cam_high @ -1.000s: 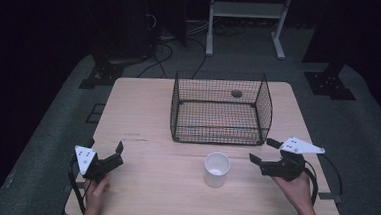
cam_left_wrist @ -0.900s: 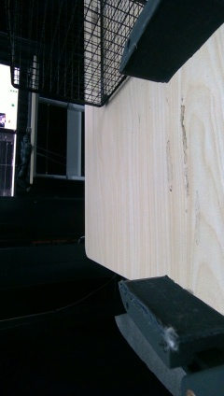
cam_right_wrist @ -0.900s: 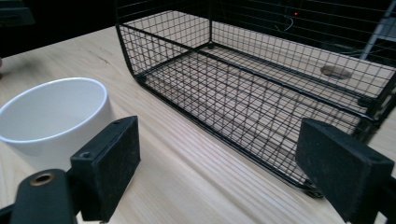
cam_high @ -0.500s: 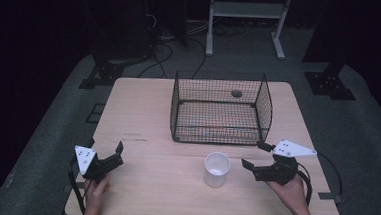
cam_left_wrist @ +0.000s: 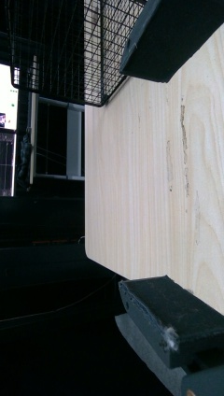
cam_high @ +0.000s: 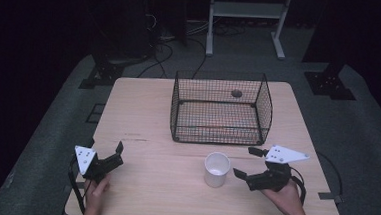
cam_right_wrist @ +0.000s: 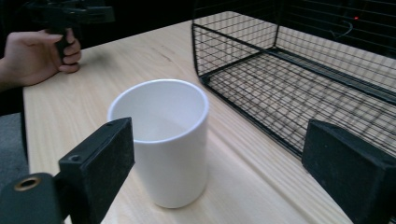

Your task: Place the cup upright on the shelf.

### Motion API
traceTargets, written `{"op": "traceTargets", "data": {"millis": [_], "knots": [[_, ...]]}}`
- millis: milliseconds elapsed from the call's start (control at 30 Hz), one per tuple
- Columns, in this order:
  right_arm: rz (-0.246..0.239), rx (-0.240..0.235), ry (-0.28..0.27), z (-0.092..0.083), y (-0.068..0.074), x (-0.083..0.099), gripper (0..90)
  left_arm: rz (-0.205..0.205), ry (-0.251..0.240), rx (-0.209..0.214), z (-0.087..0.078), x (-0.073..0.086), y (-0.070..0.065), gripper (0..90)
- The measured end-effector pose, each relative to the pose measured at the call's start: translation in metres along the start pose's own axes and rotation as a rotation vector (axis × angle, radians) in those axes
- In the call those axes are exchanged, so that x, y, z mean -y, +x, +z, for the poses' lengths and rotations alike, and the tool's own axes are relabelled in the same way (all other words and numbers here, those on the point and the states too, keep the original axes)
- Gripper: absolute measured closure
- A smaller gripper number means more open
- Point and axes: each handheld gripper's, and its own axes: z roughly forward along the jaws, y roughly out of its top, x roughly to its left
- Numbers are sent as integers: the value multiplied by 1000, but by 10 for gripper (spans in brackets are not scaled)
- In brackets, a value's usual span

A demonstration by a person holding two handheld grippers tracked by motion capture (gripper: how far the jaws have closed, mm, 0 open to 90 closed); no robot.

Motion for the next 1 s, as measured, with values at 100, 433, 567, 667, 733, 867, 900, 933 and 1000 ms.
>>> {"op": "traceTargets", "data": {"millis": [100,433,567,667,733,867,900,933,1000], "knots": [[-7,-20,16,4,5,0,66,0,0,0,0,0,0,0],[-23,-60,57,19,16,1,29,-1,0,1,0,0,0,0],[-24,-76,69,24,19,1,25,-1,0,0,0,0,0,0],[-25,-80,80,28,21,1,25,-1,0,1,0,0,0,0],[-29,-85,87,32,22,1,26,-1,0,0,0,0,0,0],[-32,-92,100,39,23,1,25,-1,0,1,0,0,0,0],[-35,-92,104,40,24,1,26,-1,0,1,0,0,0,0],[-36,-92,109,42,24,1,25,-1,0,1,0,0,0,0],[-33,-96,111,45,24,1,25,-2,0,2,0,0,0,0]]}}
